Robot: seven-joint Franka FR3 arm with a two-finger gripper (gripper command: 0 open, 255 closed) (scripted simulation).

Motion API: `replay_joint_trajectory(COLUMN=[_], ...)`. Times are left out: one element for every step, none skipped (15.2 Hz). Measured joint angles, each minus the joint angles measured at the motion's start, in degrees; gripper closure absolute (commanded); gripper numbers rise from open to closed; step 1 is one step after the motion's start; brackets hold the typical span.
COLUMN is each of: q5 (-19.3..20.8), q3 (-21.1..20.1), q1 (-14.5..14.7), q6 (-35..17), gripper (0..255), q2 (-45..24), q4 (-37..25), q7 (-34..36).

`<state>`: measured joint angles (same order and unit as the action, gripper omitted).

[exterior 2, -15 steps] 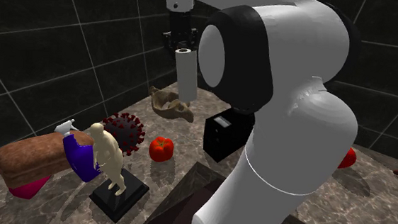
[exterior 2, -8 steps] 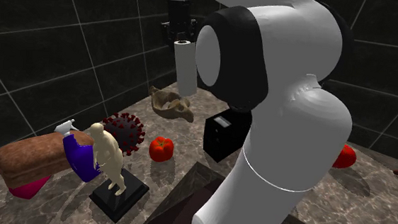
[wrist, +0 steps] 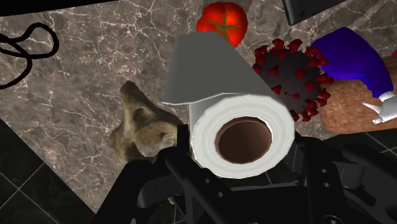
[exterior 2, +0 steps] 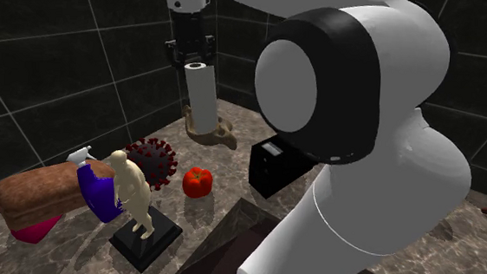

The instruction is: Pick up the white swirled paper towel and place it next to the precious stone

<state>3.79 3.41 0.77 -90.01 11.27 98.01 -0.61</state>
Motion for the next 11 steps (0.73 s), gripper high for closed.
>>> replay_joint_trajectory(q5=[-0.04,-0.13,-0.24,-0.34,-0.44,-0.6,-0.77,-0.95,-1.14,-1.29,-1.52], q3=[-0.8,-1.57,-2.46,-3.26,-3.91,-4.85,-5.85,-6.86,-7.69,-8.34,-9.53], q1=[0.5,0.98,1.54,2.03,2.43,3.0,3.59,4.18,4.68,5.07,5.74], q6=[-0.33,-0.28,-0.44,-0.78,-1.36,-1.9,-2.24,-2.59,-2.8,-3.31,-3.91], gripper=[255,255,255,255,255,255,255,255,255,255,255], q2=[0.8,0.88,1.52,2.24,2.57,3.16,3.56,3.59,3.98,4.4,4.13], q4=[1.21,1.32,2.22,3.35,4.33,5.57,6.39,6.84,7.52,8.5,8.93], q7=[1.36,2.6,4.04,5.35,6.42,7.9,9.48,11.07,12.38,13.44,15.21])
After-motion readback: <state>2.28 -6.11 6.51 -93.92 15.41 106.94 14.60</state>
